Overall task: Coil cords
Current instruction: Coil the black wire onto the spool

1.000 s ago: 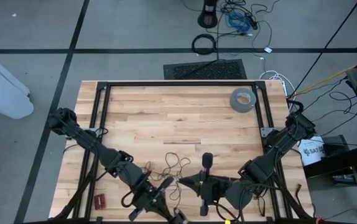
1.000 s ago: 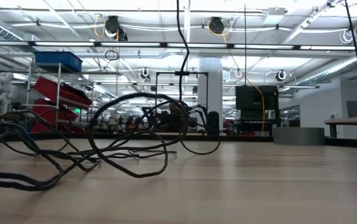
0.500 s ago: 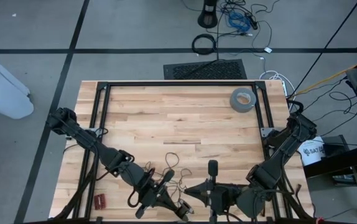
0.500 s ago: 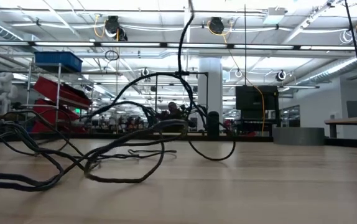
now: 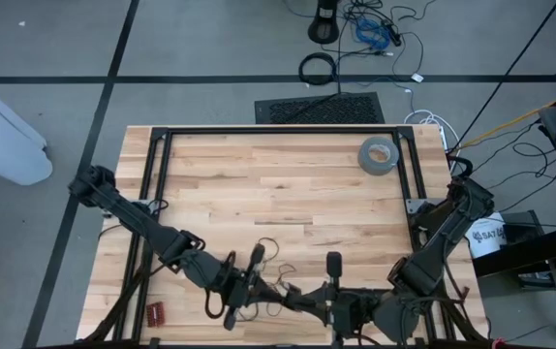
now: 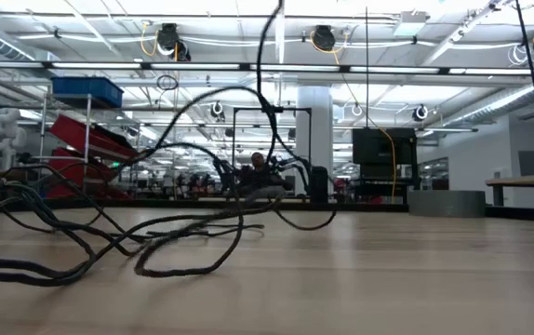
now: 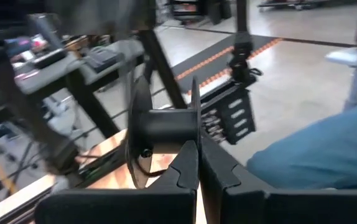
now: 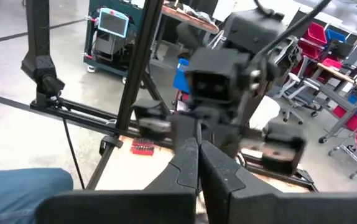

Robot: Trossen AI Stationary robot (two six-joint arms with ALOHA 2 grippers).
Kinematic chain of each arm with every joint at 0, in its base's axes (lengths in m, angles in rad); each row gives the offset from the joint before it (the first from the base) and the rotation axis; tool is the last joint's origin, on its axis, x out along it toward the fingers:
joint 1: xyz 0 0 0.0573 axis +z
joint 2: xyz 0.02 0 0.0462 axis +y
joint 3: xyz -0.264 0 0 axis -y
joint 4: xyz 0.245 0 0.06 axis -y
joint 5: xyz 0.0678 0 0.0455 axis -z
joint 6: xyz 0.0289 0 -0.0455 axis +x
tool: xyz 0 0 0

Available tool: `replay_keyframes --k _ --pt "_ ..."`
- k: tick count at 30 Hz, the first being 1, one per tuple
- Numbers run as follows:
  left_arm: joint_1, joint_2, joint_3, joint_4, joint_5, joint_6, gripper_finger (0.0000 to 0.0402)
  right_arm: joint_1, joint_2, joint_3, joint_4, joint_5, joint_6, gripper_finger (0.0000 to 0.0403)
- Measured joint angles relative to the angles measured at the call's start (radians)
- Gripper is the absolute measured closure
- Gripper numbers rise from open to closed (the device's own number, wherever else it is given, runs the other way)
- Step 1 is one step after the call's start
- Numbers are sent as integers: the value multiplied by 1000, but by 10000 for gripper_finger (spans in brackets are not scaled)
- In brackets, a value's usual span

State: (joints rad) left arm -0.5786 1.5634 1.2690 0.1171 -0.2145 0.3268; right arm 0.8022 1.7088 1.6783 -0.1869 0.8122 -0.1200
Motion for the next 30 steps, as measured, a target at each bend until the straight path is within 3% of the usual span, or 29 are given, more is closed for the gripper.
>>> replay_keyframes --k 11,30 --pt "-31 -60 0 -90 -78 -34 400 49 0 14 -21 81 -12 403" --pt "-178 -143 0 -136 -316 14 400 43 0 14 -54 69 -1 403"
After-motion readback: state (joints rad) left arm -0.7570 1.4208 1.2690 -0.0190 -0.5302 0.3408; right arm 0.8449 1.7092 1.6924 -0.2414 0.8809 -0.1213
